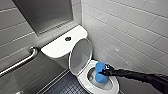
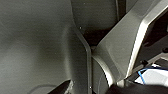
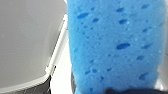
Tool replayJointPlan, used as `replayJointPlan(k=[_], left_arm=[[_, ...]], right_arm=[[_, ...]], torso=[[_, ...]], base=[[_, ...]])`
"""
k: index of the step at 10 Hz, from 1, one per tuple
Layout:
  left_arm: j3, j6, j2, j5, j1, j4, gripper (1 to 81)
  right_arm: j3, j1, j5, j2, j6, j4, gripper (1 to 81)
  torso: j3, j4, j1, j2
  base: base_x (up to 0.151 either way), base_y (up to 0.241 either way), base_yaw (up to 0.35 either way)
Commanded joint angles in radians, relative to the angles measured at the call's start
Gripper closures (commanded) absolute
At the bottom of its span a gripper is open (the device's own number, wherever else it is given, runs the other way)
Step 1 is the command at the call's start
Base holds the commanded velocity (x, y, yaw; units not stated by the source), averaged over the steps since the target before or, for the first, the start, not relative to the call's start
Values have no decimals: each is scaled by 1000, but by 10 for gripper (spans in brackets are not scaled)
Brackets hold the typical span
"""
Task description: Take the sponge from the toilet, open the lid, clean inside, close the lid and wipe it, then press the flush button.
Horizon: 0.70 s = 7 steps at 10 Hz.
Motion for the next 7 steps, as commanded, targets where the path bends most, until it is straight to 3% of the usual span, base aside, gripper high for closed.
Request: replayJointPlan(k=[1, 4, 7], left_arm=[[15, 1, -6, 89, 19, -6, 10], [17, 1, -7, 90, 26, -6, 10], [18, 1, -6, 87, 32, -5, 10]], right_arm=[[-156, 173, -60, 119, -7, -1, 811], [-247, 171, -55, 196, 0, 10, 811], [-262, 108, -26, 155, 4, 13, 811]], torso=[[0, 0, 0, 0], [0, 0, 0, 0], [0, 0, 0, 0]], base=[[0, 0, 0], [0, 0, 0], [0, 0, 0]])
